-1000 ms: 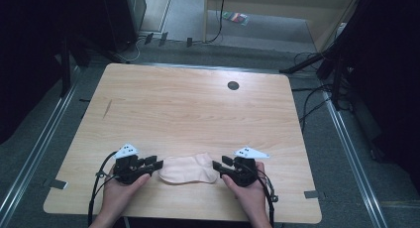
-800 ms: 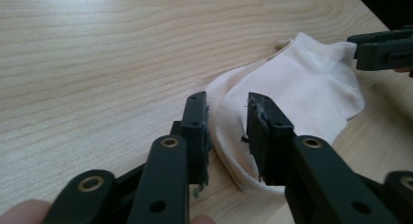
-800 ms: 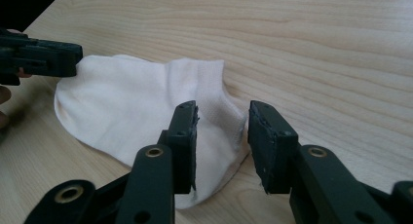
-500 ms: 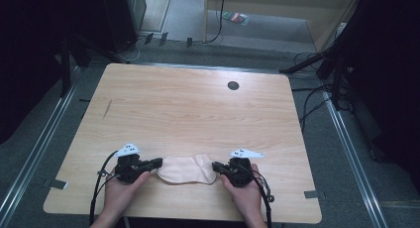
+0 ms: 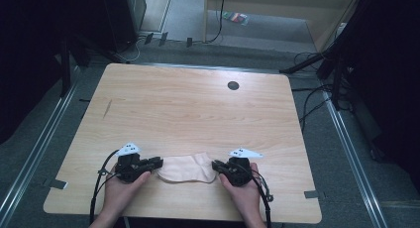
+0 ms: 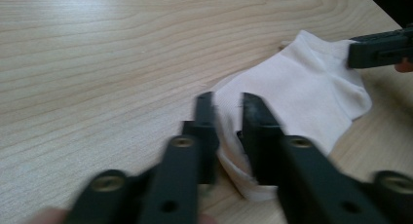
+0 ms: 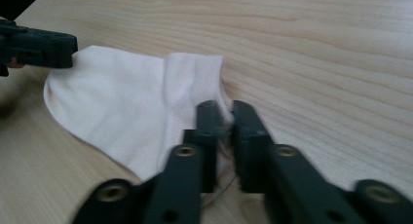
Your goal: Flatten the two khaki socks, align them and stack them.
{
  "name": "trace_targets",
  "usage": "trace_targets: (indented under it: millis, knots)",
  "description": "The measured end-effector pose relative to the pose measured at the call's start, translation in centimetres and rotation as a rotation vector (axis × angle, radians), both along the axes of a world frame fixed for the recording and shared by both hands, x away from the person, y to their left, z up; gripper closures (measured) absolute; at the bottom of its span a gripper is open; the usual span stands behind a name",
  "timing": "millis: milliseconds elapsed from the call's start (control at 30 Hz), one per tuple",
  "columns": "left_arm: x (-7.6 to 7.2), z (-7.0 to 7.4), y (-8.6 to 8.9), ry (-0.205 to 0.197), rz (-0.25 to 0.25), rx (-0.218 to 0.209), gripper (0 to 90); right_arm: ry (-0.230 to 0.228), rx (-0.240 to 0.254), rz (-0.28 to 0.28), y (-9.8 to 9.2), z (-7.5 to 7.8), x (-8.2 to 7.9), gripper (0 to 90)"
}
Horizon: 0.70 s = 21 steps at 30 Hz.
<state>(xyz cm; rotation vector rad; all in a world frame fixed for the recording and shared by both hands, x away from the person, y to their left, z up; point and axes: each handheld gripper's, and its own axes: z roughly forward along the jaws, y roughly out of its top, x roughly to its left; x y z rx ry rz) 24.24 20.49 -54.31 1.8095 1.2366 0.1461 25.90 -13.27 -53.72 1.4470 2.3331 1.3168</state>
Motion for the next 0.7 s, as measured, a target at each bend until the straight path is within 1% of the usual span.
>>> trace_targets:
  millis: [33,67,100,133,167,200,233,267,300,333,367,433,467,500,533,600,633,667,700]
  knots:
    - [-0.1,0.1,0.1,-0.020,0.027,-0.002,65.6,-0.012,0.002,-0.011,0.0,0.0,0.0,72.9]
    - [-0.2,0.4,0.3,-0.042,0.042,-0.015,65.9,-0.019,0.011,-0.021,-0.1,0.2,-0.1,74.7]
    - [-0.4,0.7,0.6,-0.066,0.047,-0.032,69.2,-0.031,0.033,-0.022,-0.2,0.4,-0.3,77.1]
    - [-0.5,1.0,0.7,-0.086,0.039,-0.049,75.0,-0.047,0.051,-0.018,-0.3,0.6,-0.5,79.6]
    - [-0.6,1.2,0.7,-0.098,0.021,-0.057,81.3,-0.061,0.063,-0.017,-0.3,0.9,-0.7,83.2]
    - [-0.7,1.4,0.7,-0.103,-0.003,-0.049,85.8,-0.079,0.072,-0.009,-0.3,1.0,-0.9,85.4]
    - [-0.8,1.5,0.4,-0.098,-0.017,-0.045,89.7,-0.088,0.073,-0.004,-0.1,1.1,-1.2,86.8]
    - [-0.9,1.4,0.2,-0.083,-0.029,-0.026,90.0,-0.089,0.075,0.008,0.1,1.1,-1.3,87.6]
    - [-0.9,1.2,0.0,-0.070,-0.037,-0.007,90.0,-0.078,0.070,0.023,0.4,1.0,-1.4,88.0]
    - [-1.0,1.0,-0.2,-0.056,-0.040,0.012,90.0,-0.069,0.054,0.036,0.7,0.8,-1.5,88.3]
    - [-1.0,0.8,-0.4,-0.048,-0.041,0.036,90.0,-0.061,0.034,0.035,1.0,0.5,-1.5,88.4]
    - [-1.0,0.5,-0.5,-0.028,-0.044,0.073,90.0,-0.059,-0.007,0.006,1.1,0.1,-1.5,88.5]
    - [-0.9,0.3,-0.4,-0.023,-0.041,0.079,90.0,-0.065,-0.041,-0.015,1.1,0.0,-1.4,88.5]
    - [-0.9,0.2,-0.3,-0.014,-0.043,0.070,90.0,-0.070,-0.062,-0.041,0.9,-0.1,-1.3,88.5]
    - [-0.8,0.1,-0.1,-0.006,-0.050,0.059,90.0,-0.064,-0.063,-0.062,0.5,-0.1,-1.1,88.5]
    - [-0.8,0.1,0.1,-0.003,-0.052,0.049,90.0,-0.035,-0.064,-0.090,-0.2,-0.2,-0.8,87.3]
    - [-0.8,0.1,0.3,0.001,-0.053,0.037,88.3,-0.034,-0.069,-0.107,-0.4,-0.2,-0.8,85.9]
    - [-0.8,0.1,0.4,0.001,-0.051,0.025,86.9,-0.044,-0.067,-0.127,-0.6,-0.2,-0.9,85.5]
    - [-0.9,0.2,0.6,0.001,-0.052,0.021,86.4,-0.057,-0.050,-0.132,-0.7,-0.1,-1.0,85.5]
